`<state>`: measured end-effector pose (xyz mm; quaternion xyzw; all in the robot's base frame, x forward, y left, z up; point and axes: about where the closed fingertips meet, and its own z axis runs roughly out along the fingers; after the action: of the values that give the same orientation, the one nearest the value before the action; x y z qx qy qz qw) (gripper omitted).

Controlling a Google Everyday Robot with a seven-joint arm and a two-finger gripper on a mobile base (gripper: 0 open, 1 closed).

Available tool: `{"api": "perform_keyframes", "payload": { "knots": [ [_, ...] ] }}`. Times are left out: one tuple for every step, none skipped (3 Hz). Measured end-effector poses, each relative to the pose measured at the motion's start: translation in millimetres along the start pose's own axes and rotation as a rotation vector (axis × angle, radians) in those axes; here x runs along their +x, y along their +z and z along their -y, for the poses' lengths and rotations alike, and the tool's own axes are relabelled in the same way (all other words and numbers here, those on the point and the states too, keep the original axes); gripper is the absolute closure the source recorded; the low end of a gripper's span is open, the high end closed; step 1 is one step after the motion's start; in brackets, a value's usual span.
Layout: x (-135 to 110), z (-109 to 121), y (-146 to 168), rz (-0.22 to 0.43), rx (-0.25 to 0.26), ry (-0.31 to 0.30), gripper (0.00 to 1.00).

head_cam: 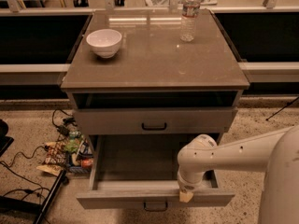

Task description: Open middle drawer

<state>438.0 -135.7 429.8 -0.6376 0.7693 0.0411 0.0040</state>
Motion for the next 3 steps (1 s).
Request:
{"api": "perform_keyframes", "payload": {
  "knots": [
    [-0.1, -0.1, -1.0, 0.000, 0.000, 0.000, 0.65],
    [0.3, -1.0, -0.1, -0.001, -0.002, 0.000, 0.41],
    [0.9, -2.2, 1.2, -0.002, -0.006, 0.000, 0.10]
  ]
}}
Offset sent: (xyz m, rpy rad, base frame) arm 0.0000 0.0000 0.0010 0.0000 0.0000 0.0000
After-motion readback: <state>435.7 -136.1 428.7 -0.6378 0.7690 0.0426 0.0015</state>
